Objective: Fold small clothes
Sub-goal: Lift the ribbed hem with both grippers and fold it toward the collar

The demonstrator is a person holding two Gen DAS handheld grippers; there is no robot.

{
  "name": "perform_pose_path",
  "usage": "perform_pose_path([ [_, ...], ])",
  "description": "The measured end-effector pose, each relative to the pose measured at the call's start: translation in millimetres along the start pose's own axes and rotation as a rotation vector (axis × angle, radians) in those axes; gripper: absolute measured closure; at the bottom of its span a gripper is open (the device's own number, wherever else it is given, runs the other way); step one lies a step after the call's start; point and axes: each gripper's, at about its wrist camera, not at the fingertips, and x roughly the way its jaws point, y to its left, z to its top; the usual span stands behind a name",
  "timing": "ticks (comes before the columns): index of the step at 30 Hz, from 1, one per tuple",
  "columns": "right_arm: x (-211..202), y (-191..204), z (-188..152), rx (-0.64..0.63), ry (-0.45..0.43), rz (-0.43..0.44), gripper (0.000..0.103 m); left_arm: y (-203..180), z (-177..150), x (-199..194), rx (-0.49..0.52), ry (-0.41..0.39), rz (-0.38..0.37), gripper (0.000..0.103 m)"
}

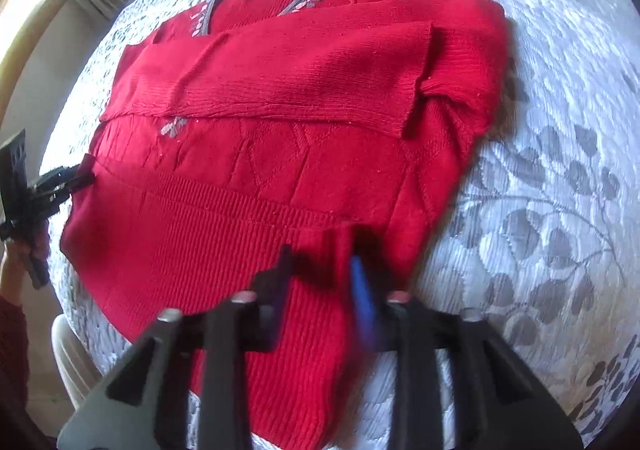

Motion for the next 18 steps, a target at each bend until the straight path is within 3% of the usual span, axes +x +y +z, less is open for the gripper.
perform_pose_path([
  [3,-3,-6,-1,0.02,-0.014,0.037,0.094,8,1,-3,-0.037,-0.007,-0.039,0.095],
  [11,-25,-15,-6,0.048,-0.083,0.105,0.096,7,-4,-38,-0.046,-0.101,-0.059,0.098],
  [18,-62,-23,10,0.076,-0.176,0.139,0.097,12,39,-58,-0.122,-0.213,-0.064,0.098],
])
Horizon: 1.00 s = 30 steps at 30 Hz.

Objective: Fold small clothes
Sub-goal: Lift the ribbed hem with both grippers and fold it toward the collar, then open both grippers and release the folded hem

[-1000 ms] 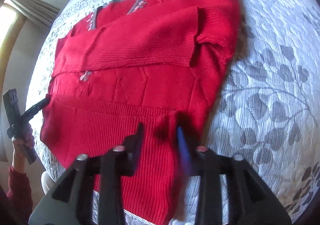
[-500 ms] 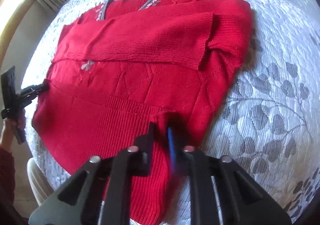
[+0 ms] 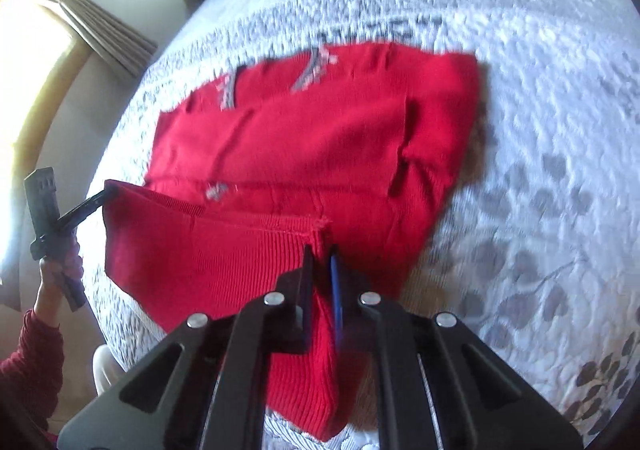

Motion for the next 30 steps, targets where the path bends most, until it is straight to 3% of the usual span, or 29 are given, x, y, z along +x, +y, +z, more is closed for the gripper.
perform_pose_path([
  [6,-18,2,44,0.004,-0.05,-0.041,0.097,5,52,8,-0.048,-0.06,0.009,0.098],
  [9,-16,-1,76,0.034,-0.056,-0.068,0.097,9,83,21,-0.063,-0.086,0.051,0.099],
  [17,23,-21,163,0.091,-0.037,-0.178,0.097,20,145,88,-0.052,-0.057,0.137,0.099],
  [22,75,-36,190,0.133,-0.006,-0.227,0.097,33,145,145,-0.063,0.018,0.216,0.099],
  [26,114,-50,186,0.16,0.06,-0.303,0.097,47,129,182,-0.069,0.084,0.271,0.099],
  [30,126,-59,174,0.173,0.052,-0.315,0.091,44,122,180,-0.035,0.064,0.288,0.096],
])
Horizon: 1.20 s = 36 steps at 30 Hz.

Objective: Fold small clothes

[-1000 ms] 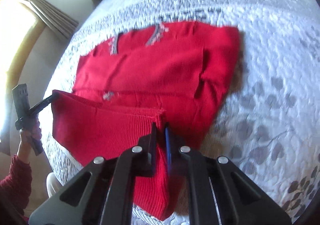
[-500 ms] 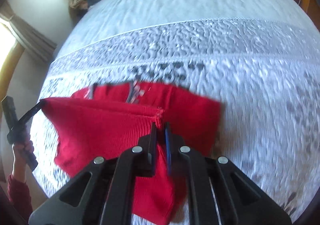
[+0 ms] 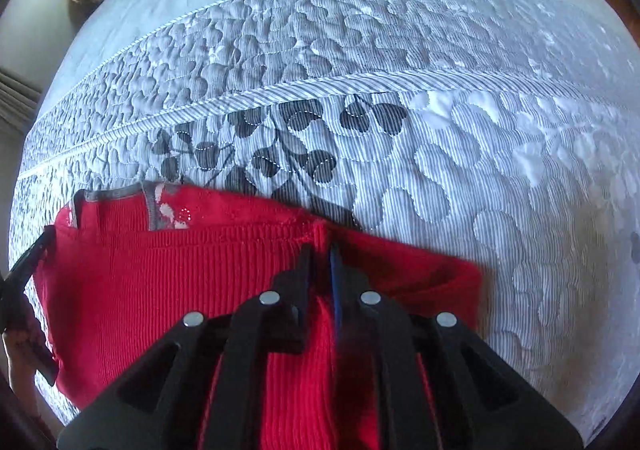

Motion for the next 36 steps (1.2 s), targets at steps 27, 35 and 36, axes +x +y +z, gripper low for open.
perform_pose_path([
  [27,-95,-3,-201,-0.177,0.165,0.248,0.1,6,-171,-115,-0.056,0.229,-0.114,0.033],
  [35,-87,-30,-221,-0.176,0.225,0.217,0.099,-1,-169,-111,-0.033,0.231,-0.082,0.032],
  [36,-85,-31,-220,-0.155,0.225,0.237,0.094,-2,-167,-111,-0.035,0.235,-0.082,0.032],
])
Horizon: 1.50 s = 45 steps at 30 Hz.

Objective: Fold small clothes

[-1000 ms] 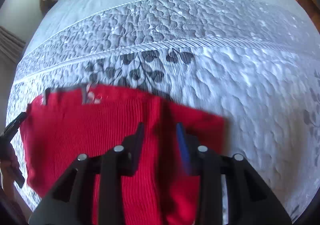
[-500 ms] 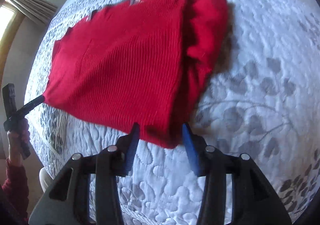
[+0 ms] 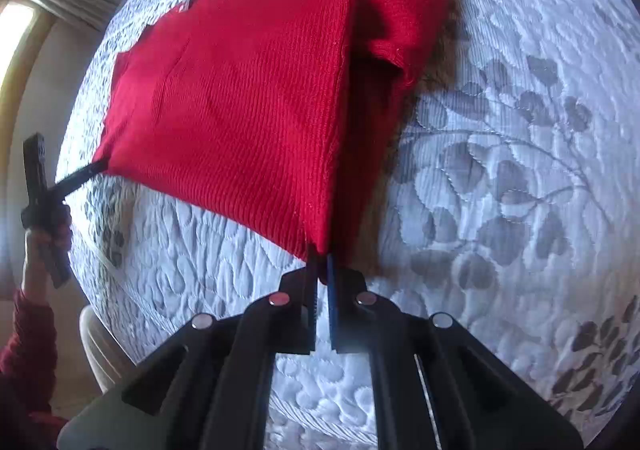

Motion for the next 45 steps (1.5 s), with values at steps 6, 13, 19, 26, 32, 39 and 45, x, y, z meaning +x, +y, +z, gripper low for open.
perform_pose_path([
  [6,-26,-5,3,0.05,-0.082,0.038,0.047,22,8,-17,-0.091,0.0,-0.046,0.017],
  [13,-4,-13,13,0.097,-0.022,0.006,0.047,25,18,10,-0.098,0.044,-0.037,0.011],
  [19,12,-12,23,0.125,-0.04,0.036,0.062,5,27,23,-0.05,0.064,-0.017,0.022],
  [26,17,-5,30,0.157,-0.044,0.095,0.092,5,30,21,-0.167,0.1,-0.135,0.083],
  [32,-21,-2,5,0.125,-0.097,0.114,0.096,6,11,-6,-0.175,0.059,-0.155,0.087],
  [39,-54,-2,-55,0.089,-0.074,0.099,0.097,-12,-48,-43,-0.125,0.085,-0.186,0.087],
  [45,-68,-2,-132,0.061,-0.042,0.076,0.097,-28,-114,-73,-0.081,0.105,-0.198,0.087],
])
